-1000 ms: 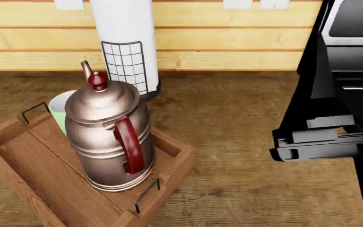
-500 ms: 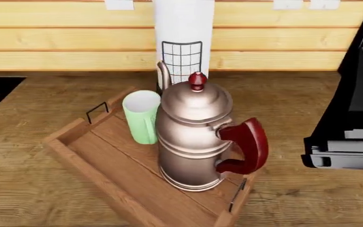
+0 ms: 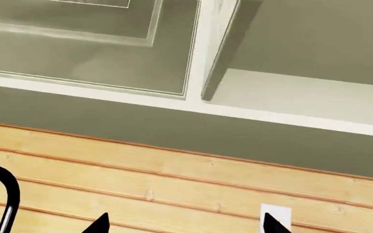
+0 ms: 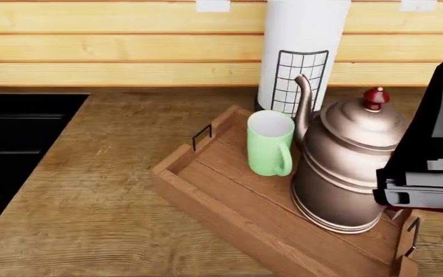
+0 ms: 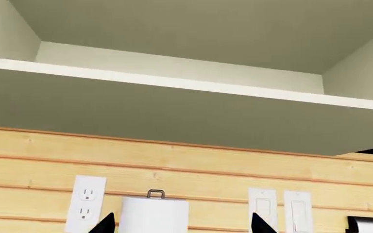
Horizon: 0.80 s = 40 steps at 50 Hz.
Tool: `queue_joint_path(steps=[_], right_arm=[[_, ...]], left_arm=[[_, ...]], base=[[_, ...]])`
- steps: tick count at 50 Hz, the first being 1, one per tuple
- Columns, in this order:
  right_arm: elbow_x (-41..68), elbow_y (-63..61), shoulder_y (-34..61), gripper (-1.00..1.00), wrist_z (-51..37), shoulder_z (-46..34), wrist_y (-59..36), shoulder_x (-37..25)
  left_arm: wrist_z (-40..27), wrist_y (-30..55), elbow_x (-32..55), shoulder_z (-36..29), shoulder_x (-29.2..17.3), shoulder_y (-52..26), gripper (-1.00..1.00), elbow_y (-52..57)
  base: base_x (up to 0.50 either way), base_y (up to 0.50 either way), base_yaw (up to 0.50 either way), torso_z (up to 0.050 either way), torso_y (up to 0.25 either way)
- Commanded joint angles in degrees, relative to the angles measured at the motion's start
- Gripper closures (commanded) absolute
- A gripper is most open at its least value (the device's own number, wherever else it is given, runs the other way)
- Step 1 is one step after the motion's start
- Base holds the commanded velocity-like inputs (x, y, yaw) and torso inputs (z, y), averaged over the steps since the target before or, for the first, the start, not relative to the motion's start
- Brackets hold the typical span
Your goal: Pick the kettle from the counter and place it on the tray. Then pick the mug from the cabinet and place it on the tray. Then close the cabinet doors.
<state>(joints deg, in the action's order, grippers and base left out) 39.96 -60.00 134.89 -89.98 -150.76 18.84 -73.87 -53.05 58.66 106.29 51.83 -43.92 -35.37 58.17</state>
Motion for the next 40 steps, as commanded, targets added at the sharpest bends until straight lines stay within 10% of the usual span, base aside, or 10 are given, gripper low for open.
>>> queue_joint_path(steps=[1,12,24,40], right_arm=[[-0.07,0.0,0.03,-1.0,0.0,-0.22,0.95,-0.93],[2.28,0.0,0.07,-1.0,0.0,2.74,-1.05,-3.19],[7.27,0.0,0.08,-1.0,0.0,5.01,-2.61,-3.26],[7.35,0.0,0.08,-1.0,0.0,3.41,-2.05,-4.0]], left_arm=[[-1.54,1.29,-1.69,-1.68,-0.89,-1.11,-1.0,-0.63],[-10.88,1.67,-4.53,-6.3,-14.39,-8.92,-1.0,-2.25],[-1.64,-2.96,-9.42,-5.23,-15.43,-16.5,-1.0,-13.54],[3.06,-11.05,-18.43,-36.87,-24.21,-42.67,-1.0,-26.13]], base=[[0.0,0.32,0.0,0.0,0.0],[0.0,0.0,0.0,0.0,0.0],[0.0,0.0,0.0,0.0,0.0],[0.0,0.0,0.0,0.0,0.0]])
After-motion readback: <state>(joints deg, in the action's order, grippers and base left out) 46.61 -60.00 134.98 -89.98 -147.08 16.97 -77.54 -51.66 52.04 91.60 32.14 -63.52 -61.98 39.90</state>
